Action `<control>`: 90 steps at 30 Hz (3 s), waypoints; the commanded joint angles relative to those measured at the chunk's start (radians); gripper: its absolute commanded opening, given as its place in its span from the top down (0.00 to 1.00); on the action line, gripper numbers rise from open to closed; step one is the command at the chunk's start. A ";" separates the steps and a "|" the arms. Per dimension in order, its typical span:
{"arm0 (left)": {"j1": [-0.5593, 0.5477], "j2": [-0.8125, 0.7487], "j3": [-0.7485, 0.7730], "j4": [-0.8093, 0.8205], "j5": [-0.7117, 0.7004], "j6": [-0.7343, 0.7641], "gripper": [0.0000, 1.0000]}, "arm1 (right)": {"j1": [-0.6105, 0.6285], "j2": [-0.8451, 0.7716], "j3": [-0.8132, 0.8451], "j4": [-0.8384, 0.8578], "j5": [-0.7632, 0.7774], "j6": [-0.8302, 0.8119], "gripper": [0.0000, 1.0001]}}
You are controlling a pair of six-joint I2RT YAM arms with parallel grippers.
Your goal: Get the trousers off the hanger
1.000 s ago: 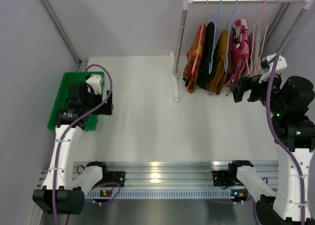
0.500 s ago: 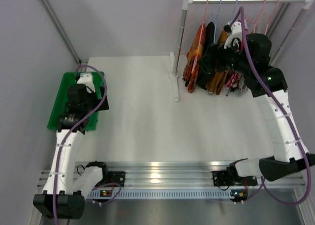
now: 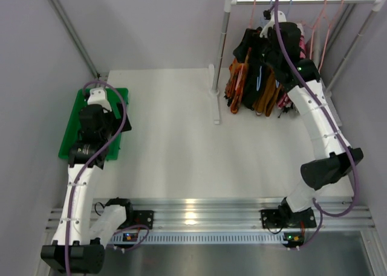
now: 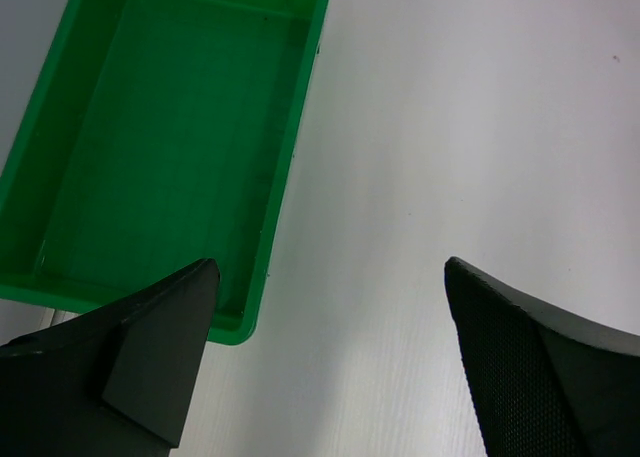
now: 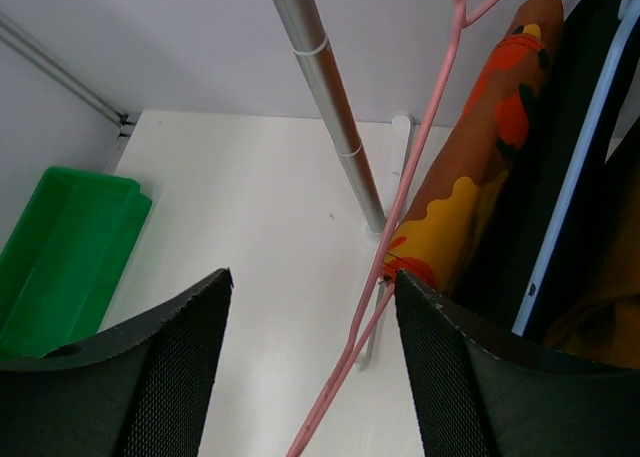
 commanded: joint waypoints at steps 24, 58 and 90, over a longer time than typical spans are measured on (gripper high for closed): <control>0.004 -0.002 0.100 0.004 0.035 -0.073 0.01 | -0.089 0.318 0.212 0.121 -0.134 0.208 0.72; 0.004 0.023 0.090 0.041 0.058 -0.073 0.01 | -0.245 0.171 0.077 0.700 -0.634 0.601 1.00; 0.004 -0.161 -0.071 0.067 0.496 0.048 0.01 | -0.190 -0.430 -0.588 0.717 -1.027 0.647 1.00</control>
